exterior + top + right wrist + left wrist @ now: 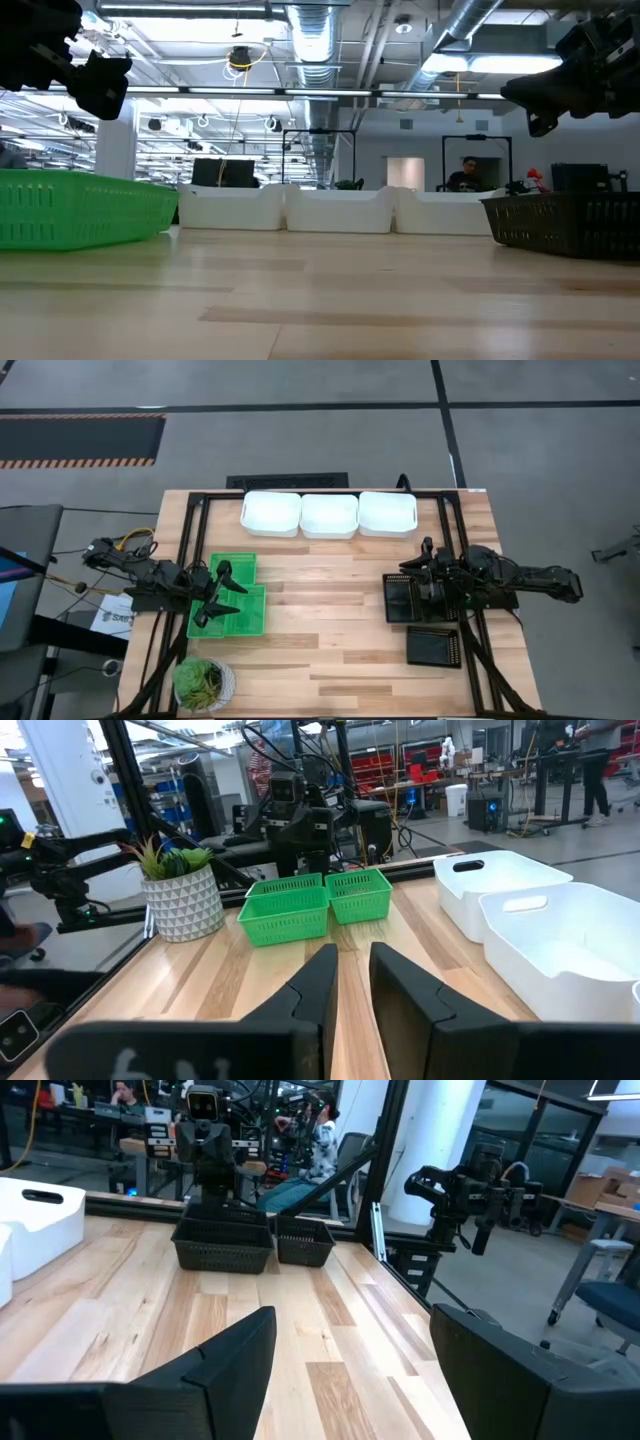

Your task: Stack baskets by color

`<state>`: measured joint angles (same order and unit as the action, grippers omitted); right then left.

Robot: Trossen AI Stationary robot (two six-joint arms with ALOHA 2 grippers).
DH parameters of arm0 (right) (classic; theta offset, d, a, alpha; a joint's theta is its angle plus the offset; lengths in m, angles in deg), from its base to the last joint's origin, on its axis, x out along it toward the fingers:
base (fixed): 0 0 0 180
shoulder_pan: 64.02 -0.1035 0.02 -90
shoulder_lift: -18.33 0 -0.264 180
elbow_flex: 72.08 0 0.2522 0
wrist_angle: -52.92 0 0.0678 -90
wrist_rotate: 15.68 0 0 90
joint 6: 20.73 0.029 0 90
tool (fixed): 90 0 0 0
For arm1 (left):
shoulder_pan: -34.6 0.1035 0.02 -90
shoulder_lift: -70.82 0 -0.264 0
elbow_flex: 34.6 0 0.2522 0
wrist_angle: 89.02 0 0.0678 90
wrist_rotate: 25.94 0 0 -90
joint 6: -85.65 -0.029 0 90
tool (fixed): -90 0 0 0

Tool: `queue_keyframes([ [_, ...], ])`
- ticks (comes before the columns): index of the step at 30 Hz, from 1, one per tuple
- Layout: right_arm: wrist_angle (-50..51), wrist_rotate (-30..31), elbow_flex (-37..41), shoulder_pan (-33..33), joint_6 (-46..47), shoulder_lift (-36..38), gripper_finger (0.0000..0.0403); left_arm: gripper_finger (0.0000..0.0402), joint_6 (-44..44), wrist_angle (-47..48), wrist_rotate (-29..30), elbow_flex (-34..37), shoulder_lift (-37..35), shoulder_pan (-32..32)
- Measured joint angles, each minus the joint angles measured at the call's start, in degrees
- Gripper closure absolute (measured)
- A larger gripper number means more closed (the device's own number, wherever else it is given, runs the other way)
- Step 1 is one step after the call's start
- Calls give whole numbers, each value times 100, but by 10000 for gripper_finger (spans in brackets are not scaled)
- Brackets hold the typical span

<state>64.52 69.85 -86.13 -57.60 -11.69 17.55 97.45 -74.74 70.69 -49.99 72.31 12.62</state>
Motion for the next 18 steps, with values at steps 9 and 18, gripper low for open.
queue_keyframes([
  [9,0,-1,0,0,0,-1,315,145,2,1,0,0,-1,0],
  [18,-1,0,1,0,-50,-1,315,145,193,-105,157,2,-1,0],
])
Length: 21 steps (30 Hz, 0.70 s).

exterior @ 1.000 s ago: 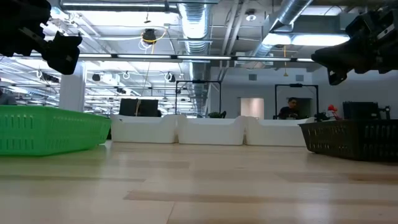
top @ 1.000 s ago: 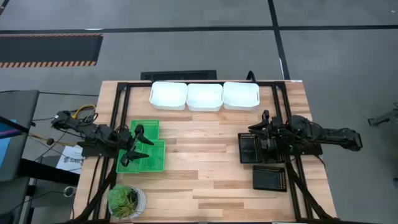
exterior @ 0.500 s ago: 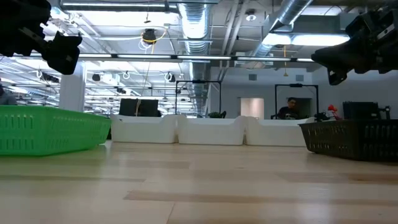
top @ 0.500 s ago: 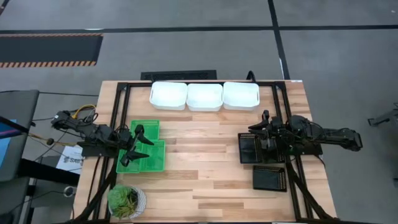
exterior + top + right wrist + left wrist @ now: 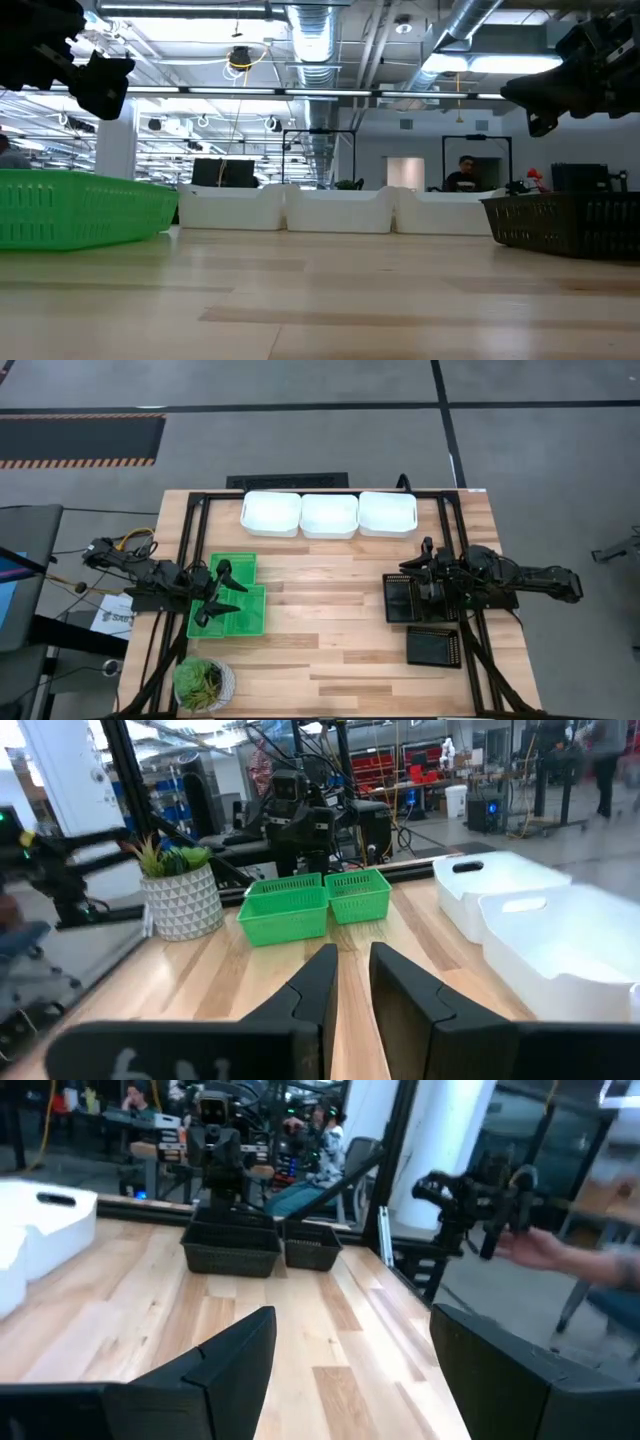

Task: Stack baskets by color
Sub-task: Stack the right white bin into the middle white bin

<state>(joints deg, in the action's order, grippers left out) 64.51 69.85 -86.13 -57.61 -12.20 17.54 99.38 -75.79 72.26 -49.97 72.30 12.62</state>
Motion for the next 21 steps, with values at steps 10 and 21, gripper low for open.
queue_keyframes([
  [10,-372,-9,-1,38,159,1,315,145,1038,-68,1226,0,2,2],
  [21,-417,29,-1,48,803,6,315,145,1470,-169,3553,0,2,2],
])
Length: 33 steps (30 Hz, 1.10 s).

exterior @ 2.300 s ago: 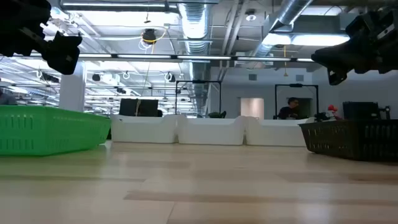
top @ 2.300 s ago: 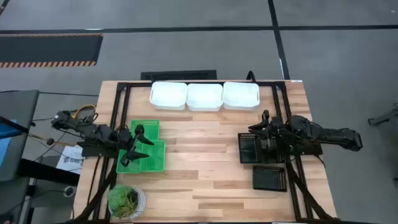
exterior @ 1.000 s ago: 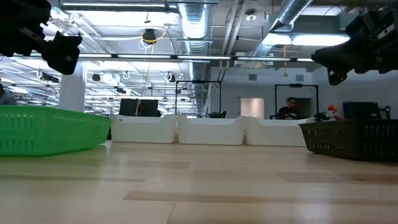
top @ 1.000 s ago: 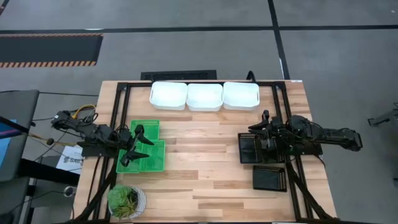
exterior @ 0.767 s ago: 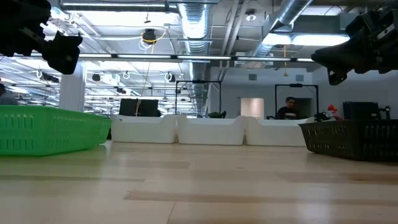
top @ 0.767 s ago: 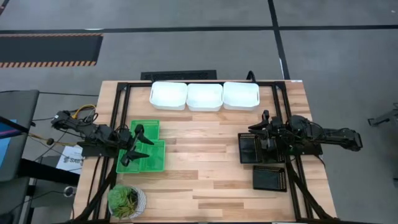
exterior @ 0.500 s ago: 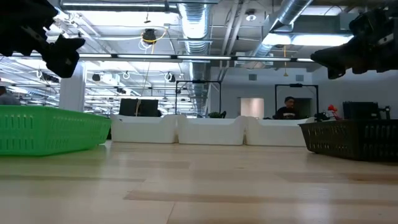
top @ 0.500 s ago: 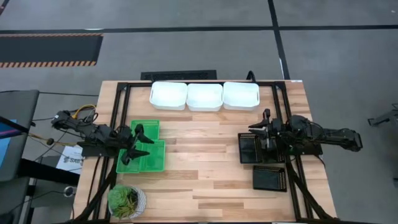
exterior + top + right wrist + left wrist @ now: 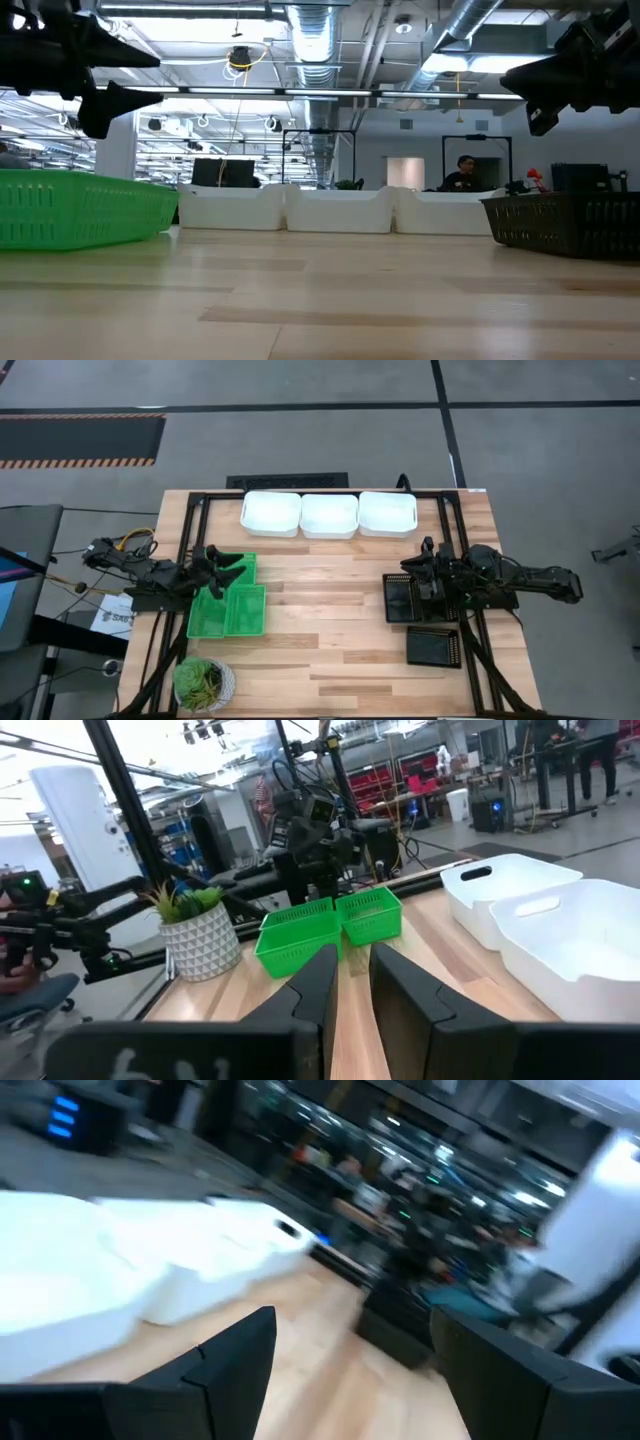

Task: Stack baskets by color
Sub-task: Stack the right white bin into the middle white bin

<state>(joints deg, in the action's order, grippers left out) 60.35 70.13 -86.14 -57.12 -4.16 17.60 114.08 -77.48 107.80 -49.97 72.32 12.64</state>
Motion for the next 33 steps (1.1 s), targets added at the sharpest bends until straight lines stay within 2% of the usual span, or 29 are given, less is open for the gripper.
queue_keyframes([
  [5,-141,50,-21,54,-104,1,315,145,655,-5,443,0,0,0],
  [7,-122,267,-76,117,-366,-5,315,145,876,-7,590,0,0,0],
  [9,-210,443,-138,168,-428,5,315,145,962,-6,903,0,0,-2],
  [15,-29,452,-164,211,-443,0,315,145,1146,13,1788,0,0,0],
  [19,72,504,-164,278,-458,-2,315,145,1129,14,1856,0,-1,0],
  [24,64,1050,-168,317,-458,-2,312,145,948,188,1969,0,-2,26],
  [28,63,1328,-173,317,-454,-2,299,145,1174,277,2003,0,0,28],
  [33,113,1385,-179,317,-454,-2,278,145,1155,266,1892,0,0,31],
])
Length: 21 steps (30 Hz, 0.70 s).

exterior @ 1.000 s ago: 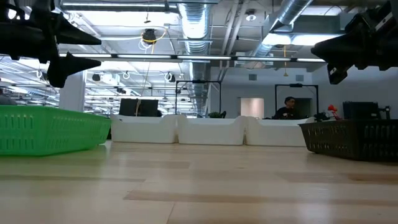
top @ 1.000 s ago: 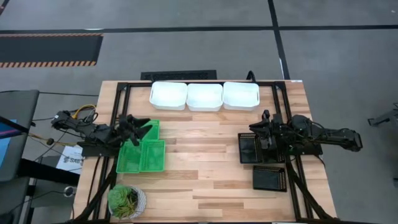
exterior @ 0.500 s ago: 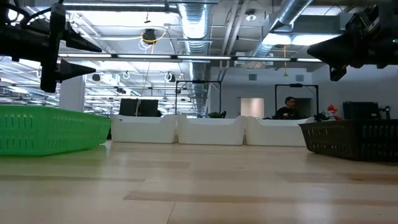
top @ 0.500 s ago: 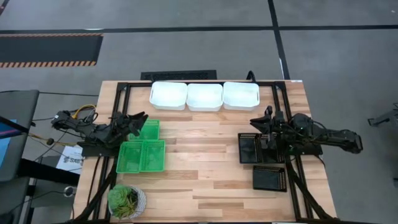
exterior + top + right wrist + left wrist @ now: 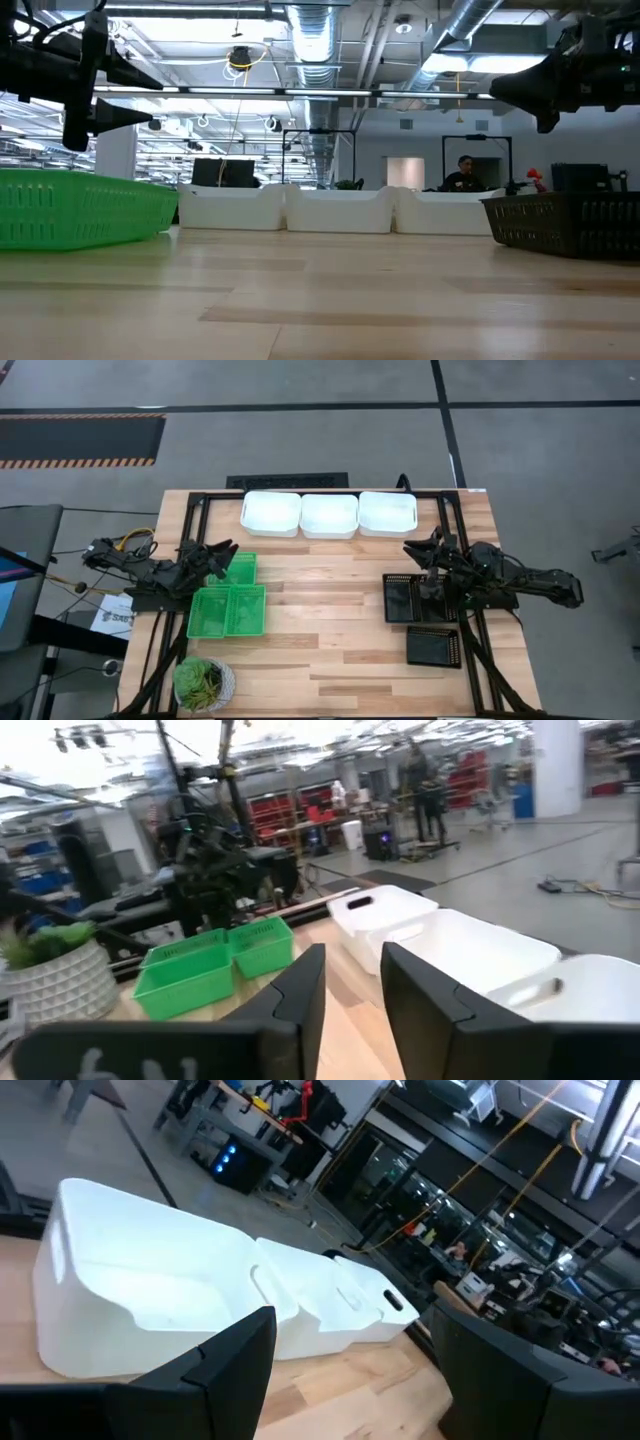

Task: Stack baskets by color
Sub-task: Stack the right white bin into the middle white bin

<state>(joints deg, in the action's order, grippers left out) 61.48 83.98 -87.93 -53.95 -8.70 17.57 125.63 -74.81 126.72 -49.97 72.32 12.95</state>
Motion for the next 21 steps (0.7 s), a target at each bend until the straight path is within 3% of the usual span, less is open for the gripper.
queue_keyframes([
  [9,-19,498,-8,30,9,0,218,145,-534,-119,232,0,0,9],
  [13,7,711,-177,33,2,0,190,145,-800,-777,-390,0,0,7],
  [21,88,1165,-1158,37,-571,-610,177,145,-1939,-3496,-1870,-4,0,7],
])
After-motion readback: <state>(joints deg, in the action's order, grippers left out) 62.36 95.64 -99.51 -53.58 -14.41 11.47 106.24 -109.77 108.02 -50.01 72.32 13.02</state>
